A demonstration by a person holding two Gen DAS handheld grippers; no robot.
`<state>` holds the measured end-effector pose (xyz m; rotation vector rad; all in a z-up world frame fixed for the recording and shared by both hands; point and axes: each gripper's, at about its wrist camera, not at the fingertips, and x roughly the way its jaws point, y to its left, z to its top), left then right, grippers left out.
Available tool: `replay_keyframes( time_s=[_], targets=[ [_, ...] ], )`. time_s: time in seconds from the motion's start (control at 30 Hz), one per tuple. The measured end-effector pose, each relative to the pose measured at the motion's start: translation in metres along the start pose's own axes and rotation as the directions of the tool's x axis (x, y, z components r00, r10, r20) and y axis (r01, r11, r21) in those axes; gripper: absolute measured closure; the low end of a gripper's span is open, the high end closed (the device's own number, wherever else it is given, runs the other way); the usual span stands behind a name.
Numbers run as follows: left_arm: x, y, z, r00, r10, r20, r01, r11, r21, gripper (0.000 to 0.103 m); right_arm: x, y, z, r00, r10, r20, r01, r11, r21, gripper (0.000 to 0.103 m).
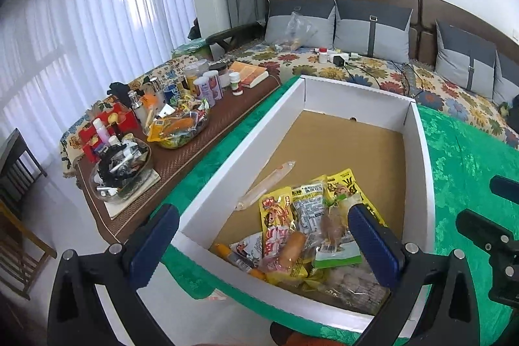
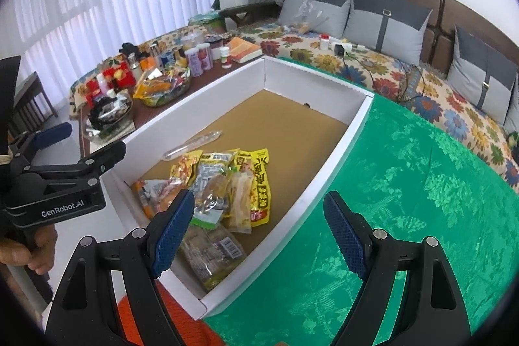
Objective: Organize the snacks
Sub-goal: 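Withdraw both open tools above the white box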
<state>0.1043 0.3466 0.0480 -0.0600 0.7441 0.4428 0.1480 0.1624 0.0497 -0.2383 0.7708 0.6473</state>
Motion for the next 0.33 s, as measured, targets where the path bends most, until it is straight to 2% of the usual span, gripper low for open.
replay_keyframes(
  time_s=[0.27,0.33],
  targets=[
    [0.014,0.011,-0.005,0.997,-0.034,-0.066,0.029,0.997,-0.072,0.0,0.011,0.0,-0.003,1.0,0.009,-0.03,-0.008,1.0,0.026,0.018],
    [0.014,0.011,-0.005,0.998,-0.021,-0.055,0.017,0.998,-0.067,0.0,0.013,0.001,-0.002,0.999,0.013,-0.032,-0.012,1.0,0.028,0.018]
  ],
)
